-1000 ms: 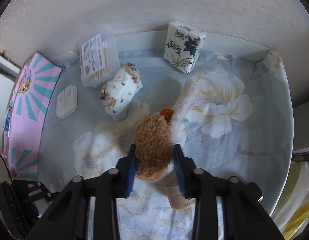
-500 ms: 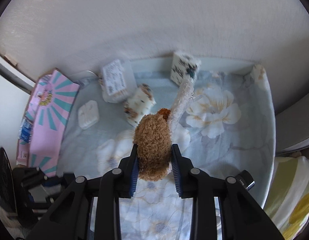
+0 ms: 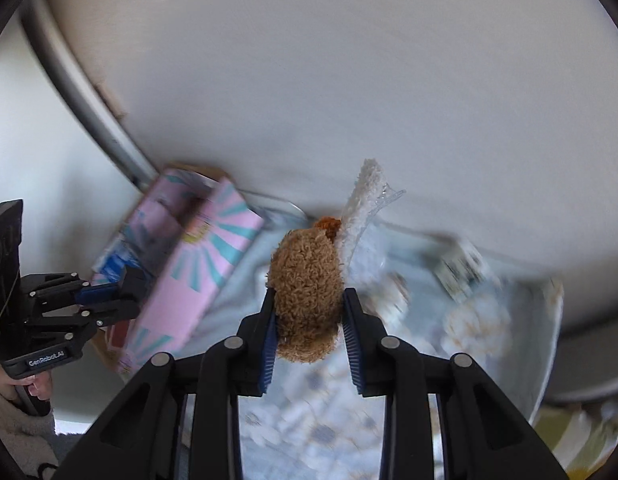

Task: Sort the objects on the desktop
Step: 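Carry lipstick and teddy bear over the cardboard box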

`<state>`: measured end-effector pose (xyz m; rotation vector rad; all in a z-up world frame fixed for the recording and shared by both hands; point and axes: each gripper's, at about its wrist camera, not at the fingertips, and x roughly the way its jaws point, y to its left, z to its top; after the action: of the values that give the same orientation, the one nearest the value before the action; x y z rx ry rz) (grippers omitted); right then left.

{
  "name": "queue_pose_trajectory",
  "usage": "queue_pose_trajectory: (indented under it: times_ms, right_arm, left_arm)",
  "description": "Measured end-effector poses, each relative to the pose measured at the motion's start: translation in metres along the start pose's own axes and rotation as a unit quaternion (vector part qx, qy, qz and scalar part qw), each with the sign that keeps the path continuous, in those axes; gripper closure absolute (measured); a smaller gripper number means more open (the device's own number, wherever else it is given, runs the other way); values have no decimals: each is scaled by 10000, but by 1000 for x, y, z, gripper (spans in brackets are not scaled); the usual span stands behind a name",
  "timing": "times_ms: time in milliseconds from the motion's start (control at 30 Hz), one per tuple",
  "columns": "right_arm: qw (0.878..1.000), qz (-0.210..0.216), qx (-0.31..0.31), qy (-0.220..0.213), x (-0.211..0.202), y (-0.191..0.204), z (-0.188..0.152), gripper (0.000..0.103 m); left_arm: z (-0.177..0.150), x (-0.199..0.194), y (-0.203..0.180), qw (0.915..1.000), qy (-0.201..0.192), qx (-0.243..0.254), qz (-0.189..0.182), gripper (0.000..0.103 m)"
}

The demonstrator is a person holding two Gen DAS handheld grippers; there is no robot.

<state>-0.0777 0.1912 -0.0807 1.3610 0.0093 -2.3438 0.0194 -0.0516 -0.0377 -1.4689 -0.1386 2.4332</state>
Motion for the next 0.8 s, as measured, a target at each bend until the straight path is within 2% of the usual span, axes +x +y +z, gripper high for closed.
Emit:
queue_pose_trajectory:
  times_ms: [200, 367, 533, 800]
  right_arm:
    - [9969, 445, -636, -113, 12, 57, 37, 75]
    - [9905, 764, -1140, 0, 33, 104, 56, 75]
    - [9835, 1035, -1458, 275, 67, 137, 65, 75]
    - [9760, 1218, -1623, 787, 129, 178, 71, 75]
  left_arm:
    - [-1, -30, 41, 9977, -221, -549, 341, 85]
    - [-8, -44, 66, 9945, -264, -785, 644, 85]
    - [-19, -43, 87, 9917, -170, -998, 788, 85]
    - [-42, -23, 112, 9883, 123, -1334, 734, 85]
